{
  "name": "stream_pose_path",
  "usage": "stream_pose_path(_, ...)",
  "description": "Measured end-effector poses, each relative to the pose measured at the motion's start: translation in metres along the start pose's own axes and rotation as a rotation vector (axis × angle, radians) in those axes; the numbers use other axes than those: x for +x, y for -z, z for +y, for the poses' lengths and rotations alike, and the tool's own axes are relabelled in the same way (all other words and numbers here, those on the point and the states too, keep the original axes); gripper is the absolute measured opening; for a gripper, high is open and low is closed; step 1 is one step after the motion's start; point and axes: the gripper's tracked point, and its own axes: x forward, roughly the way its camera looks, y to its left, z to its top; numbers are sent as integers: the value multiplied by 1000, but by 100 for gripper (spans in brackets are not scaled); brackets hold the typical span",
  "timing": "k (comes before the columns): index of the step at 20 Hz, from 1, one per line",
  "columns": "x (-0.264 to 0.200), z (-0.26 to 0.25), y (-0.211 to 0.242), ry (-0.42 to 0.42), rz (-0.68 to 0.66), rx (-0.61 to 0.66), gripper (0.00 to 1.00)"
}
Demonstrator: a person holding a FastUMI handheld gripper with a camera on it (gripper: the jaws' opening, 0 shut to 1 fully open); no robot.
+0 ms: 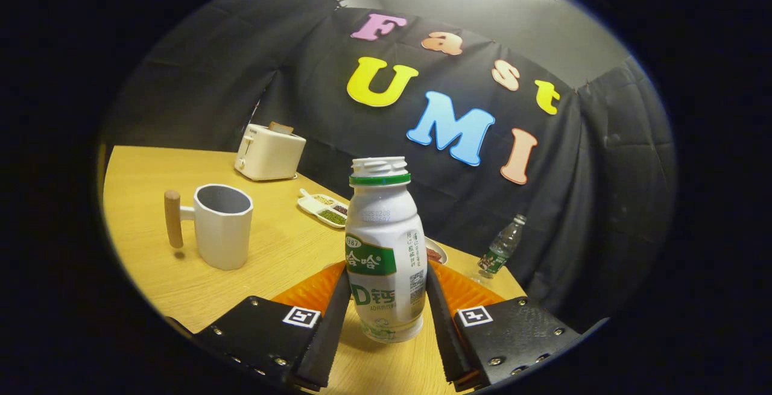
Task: Take the bottle from table, then pour the juice into the cup, finally place the bottle on the coaster
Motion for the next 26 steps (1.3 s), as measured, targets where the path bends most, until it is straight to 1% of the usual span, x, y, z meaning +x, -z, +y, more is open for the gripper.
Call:
stream_pose_path(4,11,6,-10,32,-16,-182,68)
stream_pose_path(13,8,23,-25,86,-52,-509,68)
stream_pose_path(18,-1,35,-34,141,-88,-709,68)
stream_pose_path(20,-2,42,-36,148,-97,-761,68)
stream_pose_path(22,-3,44,-39,145,-99,-788,68)
stream_pose_path(26,-3,47,-41,176,-108,-888,68)
